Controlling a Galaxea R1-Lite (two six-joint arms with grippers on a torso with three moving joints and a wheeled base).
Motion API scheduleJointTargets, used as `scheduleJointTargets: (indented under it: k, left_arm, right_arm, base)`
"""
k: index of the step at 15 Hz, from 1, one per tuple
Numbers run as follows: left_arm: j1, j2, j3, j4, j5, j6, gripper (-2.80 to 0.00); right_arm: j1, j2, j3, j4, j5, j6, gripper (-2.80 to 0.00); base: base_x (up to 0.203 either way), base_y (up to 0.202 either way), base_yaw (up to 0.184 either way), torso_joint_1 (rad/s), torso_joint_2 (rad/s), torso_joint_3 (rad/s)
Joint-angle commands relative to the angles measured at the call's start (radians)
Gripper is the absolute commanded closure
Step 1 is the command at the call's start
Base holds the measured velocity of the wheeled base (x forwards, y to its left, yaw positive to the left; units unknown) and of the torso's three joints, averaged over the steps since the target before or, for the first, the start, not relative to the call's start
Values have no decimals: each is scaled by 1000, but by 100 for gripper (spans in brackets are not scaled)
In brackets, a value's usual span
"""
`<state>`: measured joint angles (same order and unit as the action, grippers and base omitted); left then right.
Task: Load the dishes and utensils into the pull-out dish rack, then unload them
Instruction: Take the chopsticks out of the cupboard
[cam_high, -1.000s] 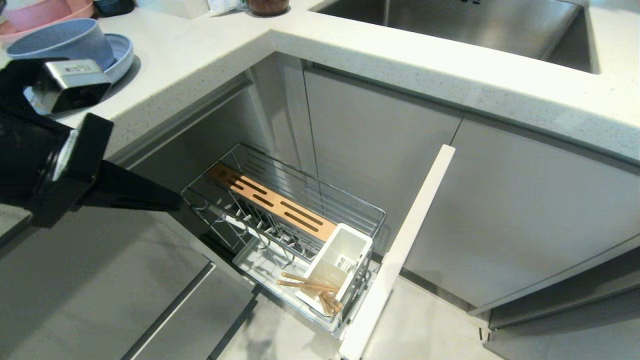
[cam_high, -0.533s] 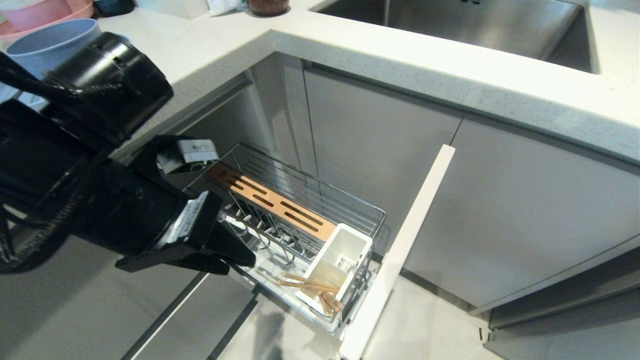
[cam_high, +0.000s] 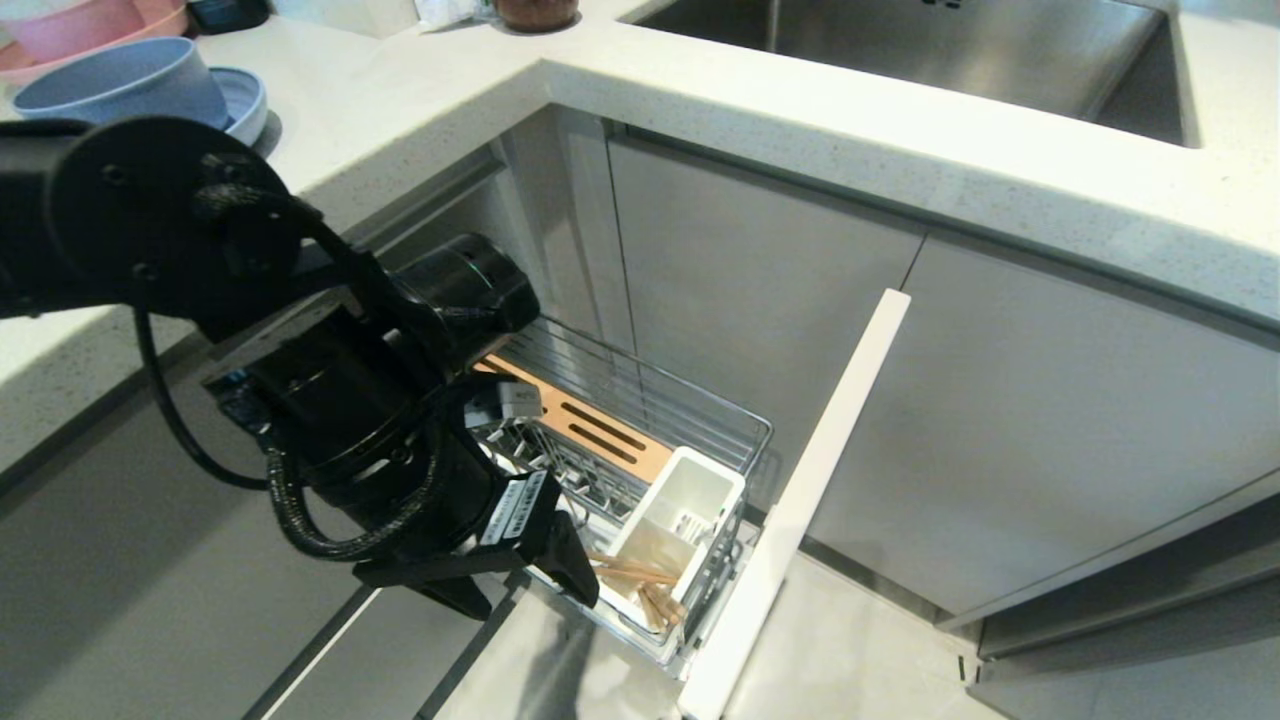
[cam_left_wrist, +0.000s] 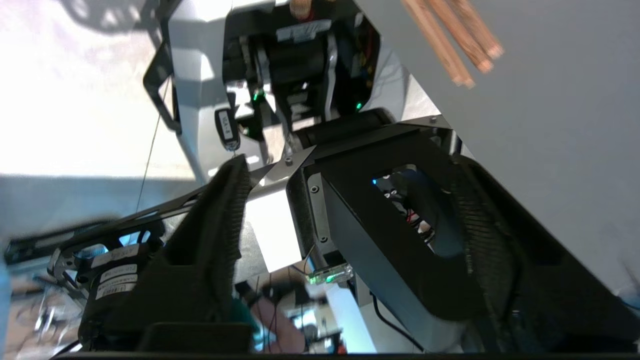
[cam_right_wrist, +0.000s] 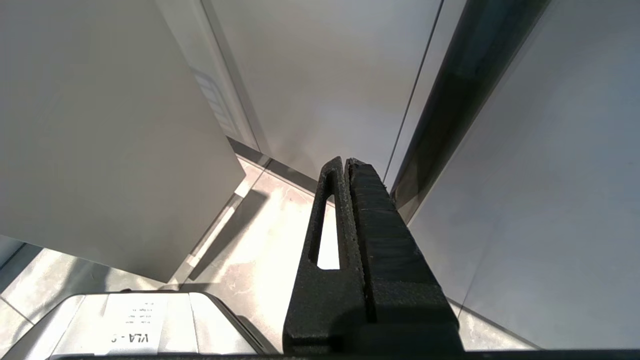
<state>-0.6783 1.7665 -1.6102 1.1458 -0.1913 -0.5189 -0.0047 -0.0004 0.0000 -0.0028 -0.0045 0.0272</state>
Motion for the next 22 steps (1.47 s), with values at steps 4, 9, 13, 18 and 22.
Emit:
scheduleJointTargets:
  k: [4,9,13,18,22]
  left_arm:
    - [65,158,-61,61,-84,87,-280]
    - [142,249,-123,74,-169,148,-280]
    - [165,330,-180,93,-234,149,-280]
    - [185,406,-247,137,-299,148,-280]
    - [193,425,-264,149,-313,149,-280]
  right_arm:
    - [0,-4,2,0,0,0,0]
    - [0,-4,2,0,0,0,0]
    - [0,-4,2,0,0,0,0]
    - [0,-4,2,0,0,0,0]
    - [0,-4,2,0,0,0,0]
  base:
    - [0,0,0,0,0,0]
    - [0,0,0,0,0,0]
    - [0,0,0,0,0,0]
    - [0,0,0,0,0,0]
    - [0,0,0,0,0,0]
